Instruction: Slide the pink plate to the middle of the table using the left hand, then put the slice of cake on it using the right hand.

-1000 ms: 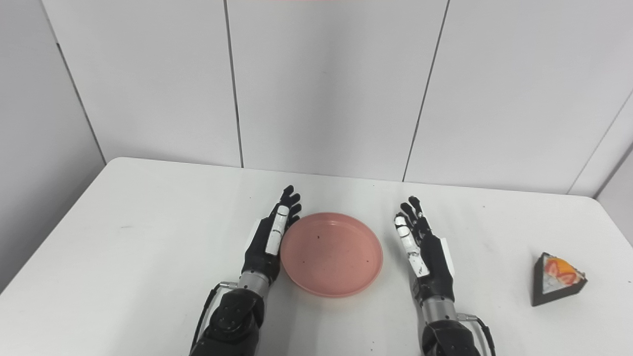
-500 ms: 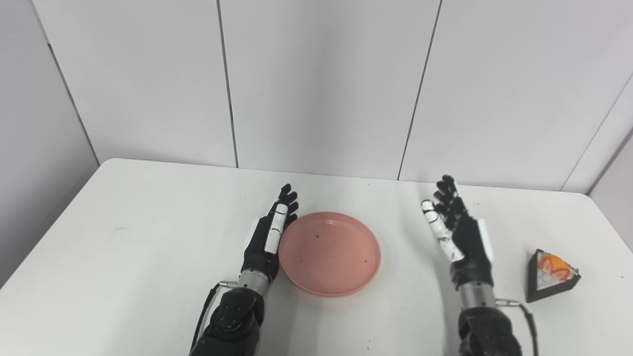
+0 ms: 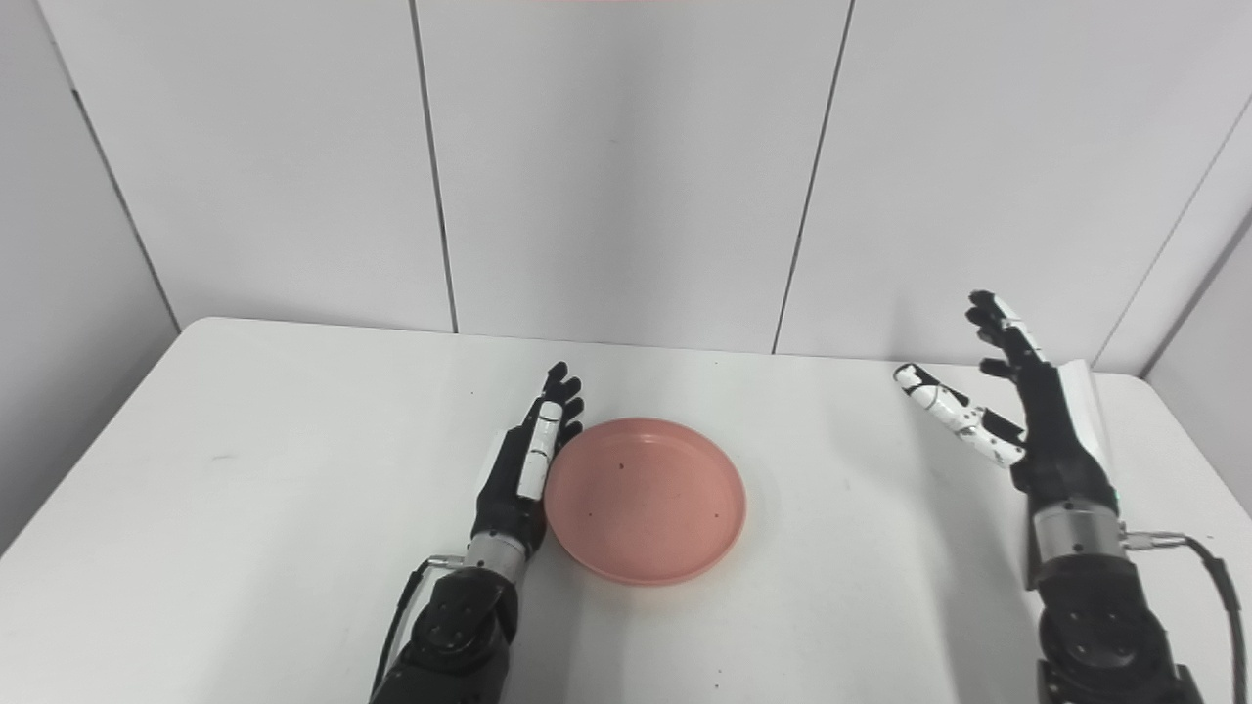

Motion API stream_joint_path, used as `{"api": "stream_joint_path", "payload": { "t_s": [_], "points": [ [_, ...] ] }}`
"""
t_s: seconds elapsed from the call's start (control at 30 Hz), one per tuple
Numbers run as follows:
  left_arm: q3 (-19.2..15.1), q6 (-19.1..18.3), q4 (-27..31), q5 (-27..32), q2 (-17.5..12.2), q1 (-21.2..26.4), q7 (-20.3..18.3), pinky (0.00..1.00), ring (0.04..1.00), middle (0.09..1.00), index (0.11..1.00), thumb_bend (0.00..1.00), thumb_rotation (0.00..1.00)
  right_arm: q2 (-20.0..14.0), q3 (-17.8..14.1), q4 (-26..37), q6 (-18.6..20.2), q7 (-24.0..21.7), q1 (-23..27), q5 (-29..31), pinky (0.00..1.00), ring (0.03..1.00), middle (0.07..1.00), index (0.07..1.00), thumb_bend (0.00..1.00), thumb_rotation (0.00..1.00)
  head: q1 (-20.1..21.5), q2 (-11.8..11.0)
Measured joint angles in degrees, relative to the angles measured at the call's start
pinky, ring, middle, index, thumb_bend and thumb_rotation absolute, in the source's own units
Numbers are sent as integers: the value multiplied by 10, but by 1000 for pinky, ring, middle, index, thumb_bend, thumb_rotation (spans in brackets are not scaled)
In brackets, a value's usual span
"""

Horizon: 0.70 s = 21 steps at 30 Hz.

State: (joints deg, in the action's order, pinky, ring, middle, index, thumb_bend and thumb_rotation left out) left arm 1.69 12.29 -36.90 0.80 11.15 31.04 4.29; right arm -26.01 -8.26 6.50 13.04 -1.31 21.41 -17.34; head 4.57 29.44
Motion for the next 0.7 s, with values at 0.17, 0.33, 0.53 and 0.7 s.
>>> {"api": "stream_joint_path", "payload": {
  "t_s": [0.17,0.33,0.53,0.7],
  "points": [
    [-3,0,1,2,-4,0,-6,929,939,947,940,653,1000,-20,5,10,39,-4,-2,-36,717,813,843,863,672,466,35,-3],
    [-5,1,2,2,-5,0,-12,933,936,943,933,666,1000,-43,27,23,95,-39,-4,-72,706,806,835,860,714,452,55,-3],
    [-11,1,3,14,-8,0,-25,951,947,951,946,646,1000,-60,35,31,136,-84,-4,-145,726,836,856,855,767,452,77,1],
    [-13,1,4,18,-12,-1,-31,960,951,957,954,665,1000,-51,27,30,138,-141,-2,-234,725,833,859,857,817,511,93,2]
  ]
}}
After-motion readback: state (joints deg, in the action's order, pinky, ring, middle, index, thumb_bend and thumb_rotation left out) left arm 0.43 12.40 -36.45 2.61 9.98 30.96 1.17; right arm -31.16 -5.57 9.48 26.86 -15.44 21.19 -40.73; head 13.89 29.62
